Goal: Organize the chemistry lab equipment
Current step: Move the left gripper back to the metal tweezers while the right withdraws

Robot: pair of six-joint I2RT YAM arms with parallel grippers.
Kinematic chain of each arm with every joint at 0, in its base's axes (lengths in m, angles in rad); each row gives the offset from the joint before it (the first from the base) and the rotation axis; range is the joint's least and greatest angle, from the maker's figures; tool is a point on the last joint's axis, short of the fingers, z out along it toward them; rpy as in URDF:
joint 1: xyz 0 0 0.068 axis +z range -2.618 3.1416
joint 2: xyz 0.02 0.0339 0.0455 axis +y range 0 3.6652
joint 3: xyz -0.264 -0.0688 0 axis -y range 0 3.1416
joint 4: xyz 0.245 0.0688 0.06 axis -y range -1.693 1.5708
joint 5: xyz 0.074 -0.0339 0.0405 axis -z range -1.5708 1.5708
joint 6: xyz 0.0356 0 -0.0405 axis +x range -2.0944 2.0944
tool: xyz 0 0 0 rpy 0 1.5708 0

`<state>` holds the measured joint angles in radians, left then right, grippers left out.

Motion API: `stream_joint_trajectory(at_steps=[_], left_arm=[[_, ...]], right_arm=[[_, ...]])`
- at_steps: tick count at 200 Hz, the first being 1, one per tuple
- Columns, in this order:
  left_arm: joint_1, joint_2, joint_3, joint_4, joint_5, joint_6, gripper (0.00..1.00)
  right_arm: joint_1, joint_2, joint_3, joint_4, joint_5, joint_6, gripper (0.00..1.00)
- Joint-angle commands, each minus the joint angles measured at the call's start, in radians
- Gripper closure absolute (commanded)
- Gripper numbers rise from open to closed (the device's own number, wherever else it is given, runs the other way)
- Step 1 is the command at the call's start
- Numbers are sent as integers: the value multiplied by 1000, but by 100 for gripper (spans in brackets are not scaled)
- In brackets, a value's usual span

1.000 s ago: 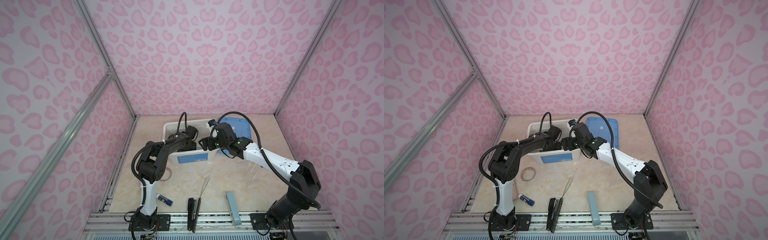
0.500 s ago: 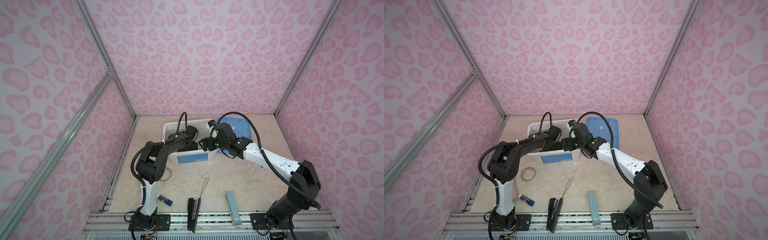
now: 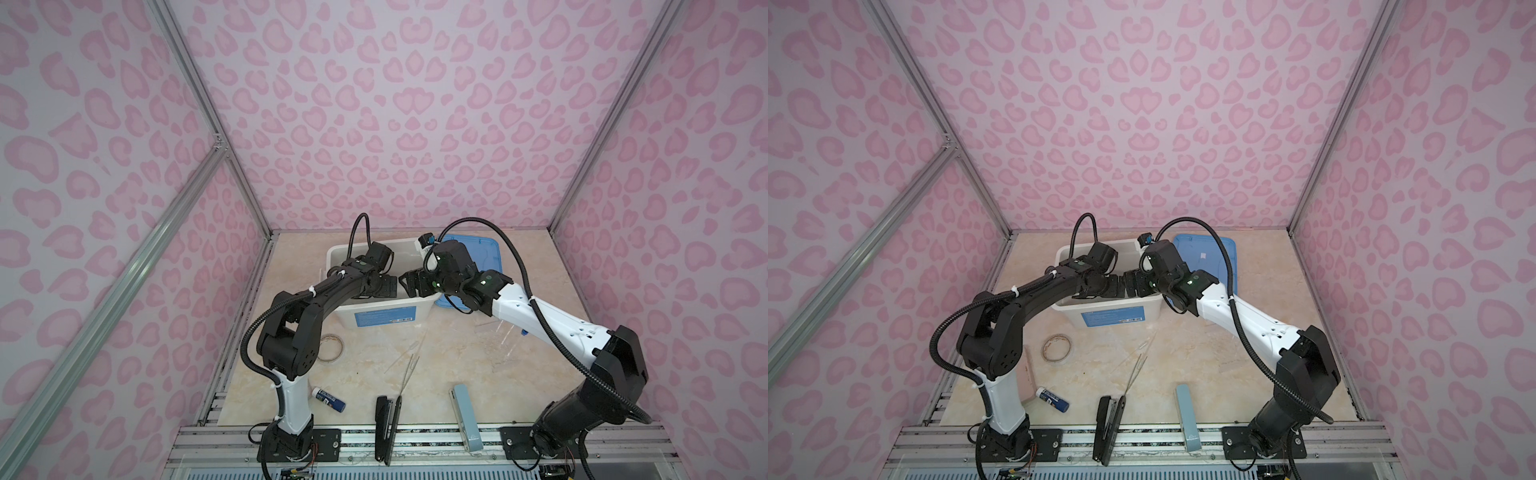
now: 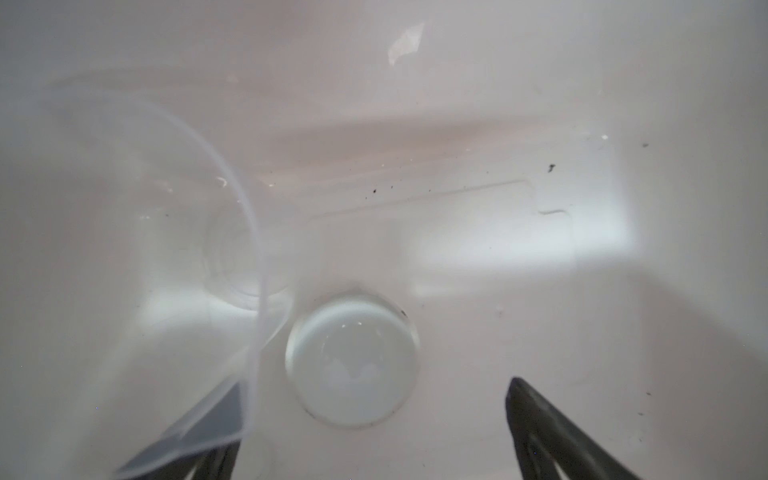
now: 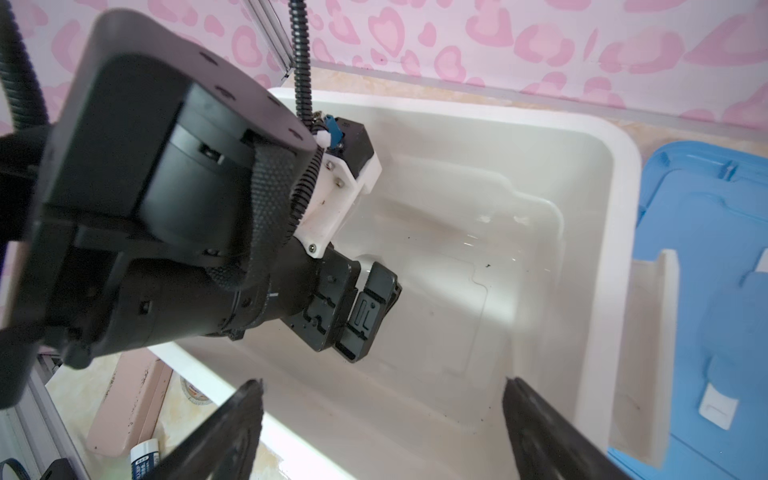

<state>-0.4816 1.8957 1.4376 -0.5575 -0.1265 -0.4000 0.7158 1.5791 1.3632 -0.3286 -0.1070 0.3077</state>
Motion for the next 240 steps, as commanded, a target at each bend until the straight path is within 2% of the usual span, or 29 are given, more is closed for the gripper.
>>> stream_joint_trajectory(at_steps=[1, 24, 90, 128, 150, 169, 189, 203, 226, 240], left_arm=[[0, -59, 21, -26, 15, 3, 2], [0, -120, 39, -38, 33, -2, 2], [-2, -359, 66, -45, 176, 25, 2], [-22, -456, 82, -144, 238, 43, 1], [-74, -503, 83, -214, 229, 62, 0], [-140, -536, 81, -285, 215, 86, 4], [-216, -586, 26, -304, 176, 40, 13], [-272, -618, -26, -301, 168, 7, 14], [-357, -651, -111, -303, 113, -66, 16], [-387, -655, -181, -276, 130, -107, 17]], right_arm=[[-1, -26, 5, -26, 37, -35, 8], [-7, -63, 22, -61, 56, -54, 8], [-10, -194, -4, -131, 80, -61, 5], [-9, -294, -59, -168, 84, -31, 5], [-9, -354, -96, -198, 70, -9, 5], [-7, -421, -161, -201, 60, 8, 5], [-7, -480, -225, -216, 65, 25, 5], [-8, -514, -262, -221, 59, 43, 5], [-12, -573, -323, -171, -30, 108, 5], [-11, -593, -346, -175, -84, 129, 5]])
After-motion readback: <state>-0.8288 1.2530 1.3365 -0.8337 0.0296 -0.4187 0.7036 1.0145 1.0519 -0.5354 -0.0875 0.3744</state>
